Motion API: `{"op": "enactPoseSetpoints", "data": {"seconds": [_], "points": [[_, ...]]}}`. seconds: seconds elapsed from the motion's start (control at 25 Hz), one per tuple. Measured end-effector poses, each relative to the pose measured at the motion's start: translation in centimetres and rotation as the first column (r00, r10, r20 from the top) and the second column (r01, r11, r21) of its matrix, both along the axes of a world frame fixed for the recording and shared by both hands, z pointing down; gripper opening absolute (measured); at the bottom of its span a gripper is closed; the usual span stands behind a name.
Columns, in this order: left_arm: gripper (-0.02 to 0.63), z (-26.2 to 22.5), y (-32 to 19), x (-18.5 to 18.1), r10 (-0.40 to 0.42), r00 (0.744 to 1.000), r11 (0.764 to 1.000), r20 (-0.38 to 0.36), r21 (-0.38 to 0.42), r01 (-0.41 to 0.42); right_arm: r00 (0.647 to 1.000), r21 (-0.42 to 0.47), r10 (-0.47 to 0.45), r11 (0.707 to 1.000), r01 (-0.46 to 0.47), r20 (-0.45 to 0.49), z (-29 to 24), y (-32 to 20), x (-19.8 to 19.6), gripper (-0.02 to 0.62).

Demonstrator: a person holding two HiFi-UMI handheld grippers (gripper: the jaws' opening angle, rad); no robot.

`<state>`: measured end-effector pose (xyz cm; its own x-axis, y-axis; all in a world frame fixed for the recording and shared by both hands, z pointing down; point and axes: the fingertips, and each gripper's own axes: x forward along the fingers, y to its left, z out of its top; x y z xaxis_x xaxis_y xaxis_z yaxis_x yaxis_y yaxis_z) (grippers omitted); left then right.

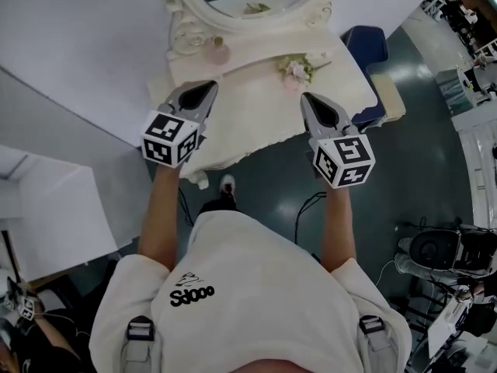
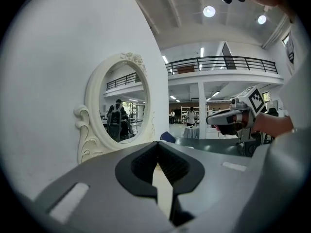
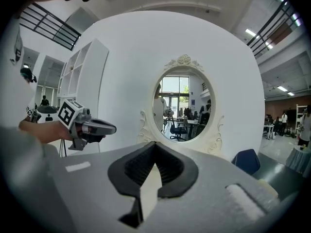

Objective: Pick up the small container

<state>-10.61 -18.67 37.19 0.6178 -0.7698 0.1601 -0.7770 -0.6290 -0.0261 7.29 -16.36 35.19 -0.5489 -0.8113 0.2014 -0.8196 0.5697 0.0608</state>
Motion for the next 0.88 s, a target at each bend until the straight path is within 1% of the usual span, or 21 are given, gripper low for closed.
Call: {"op": "enactPoseSetpoints", "data": {"seconds": [0.2,0.36,0.44,0.52,0.64,0.8,0.88], "points": [[0.018,0.6,-7.4,-1.1,-0.017,1.000,0.999,0.004,-0.029,0.018,1.000,-0.038,0.014,0.999,-0.014,-0.003,0.9,-6.4,-0.4,0.003],[0.020,1.9,-12.1,-1.9,-0.035,0.999,0.997,0.001,-0.071,0.035,1.000,-0.068,0.015,0.998,-0.016,-0.008,1.9,-10.7,-1.4,0.003],[0.064,2.8,-13.8,-2.2,-0.046,0.999,0.994,-0.002,-0.098,0.046,1.000,-0.083,0.014,0.996,-0.015,-0.016,2.5,-12.3,-1.8,0.002],[0.093,3.9,-15.3,-2.3,-0.057,0.998,0.990,-0.004,-0.129,0.056,1.000,-0.094,0.014,0.995,-0.016,-0.024,3.0,-13.6,-1.9,0.003],[0.159,5.9,-17.5,-2.1,-0.089,0.996,0.978,-0.016,-0.190,0.084,1.000,-0.113,0.007,0.994,-0.011,-0.030,3.8,-15.2,-1.7,0.003],[0.240,8.6,-20.0,-2.0,-0.174,0.984,0.952,-0.028,-0.261,0.161,0.999,-0.156,-0.033,0.987,0.027,-0.034,5.1,-17.2,-0.7,0.003],[0.258,9.4,-21.3,-2.2,-0.220,0.975,0.939,-0.028,-0.276,0.204,0.997,-0.165,-0.066,0.985,0.059,-0.036,5.4,-18.6,-0.5,0.003]]}}
